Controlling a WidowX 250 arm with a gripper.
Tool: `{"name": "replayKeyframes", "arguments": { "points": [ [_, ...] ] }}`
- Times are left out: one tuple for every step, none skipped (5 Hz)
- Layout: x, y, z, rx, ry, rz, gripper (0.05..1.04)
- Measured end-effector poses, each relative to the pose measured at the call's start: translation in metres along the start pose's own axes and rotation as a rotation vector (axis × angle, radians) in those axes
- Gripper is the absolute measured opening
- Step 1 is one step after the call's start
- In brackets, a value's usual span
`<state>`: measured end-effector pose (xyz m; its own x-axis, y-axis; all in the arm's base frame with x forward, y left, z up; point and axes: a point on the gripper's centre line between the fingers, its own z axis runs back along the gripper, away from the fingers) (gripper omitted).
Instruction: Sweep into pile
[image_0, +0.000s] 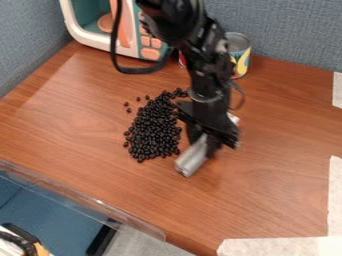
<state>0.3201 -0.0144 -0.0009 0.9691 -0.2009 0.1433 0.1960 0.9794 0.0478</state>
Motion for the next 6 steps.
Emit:
{"name": "replayKeyframes", "arguments": {
  "points": [
    [-0.003, 0.022, 0.001, 0.025, 0.006, -0.009, 0.380],
    [-0.001, 0.029, 0.003, 0.036, 0.012, -0.042, 0.380],
    [0.003, 0.039, 0.006, 0.026, -0.004, -0.038, 0.380],
    [0.005, 0.026, 0.010, -0.024, 0.002, -0.035, 0.380],
    [0.018, -0.008, 0.032, -0.066, -0.039, -0.059, 0.380],
    [0.018, -0.035, 0.035, -0.096, -0.025, -0.046, 0.380]
  ]
}}
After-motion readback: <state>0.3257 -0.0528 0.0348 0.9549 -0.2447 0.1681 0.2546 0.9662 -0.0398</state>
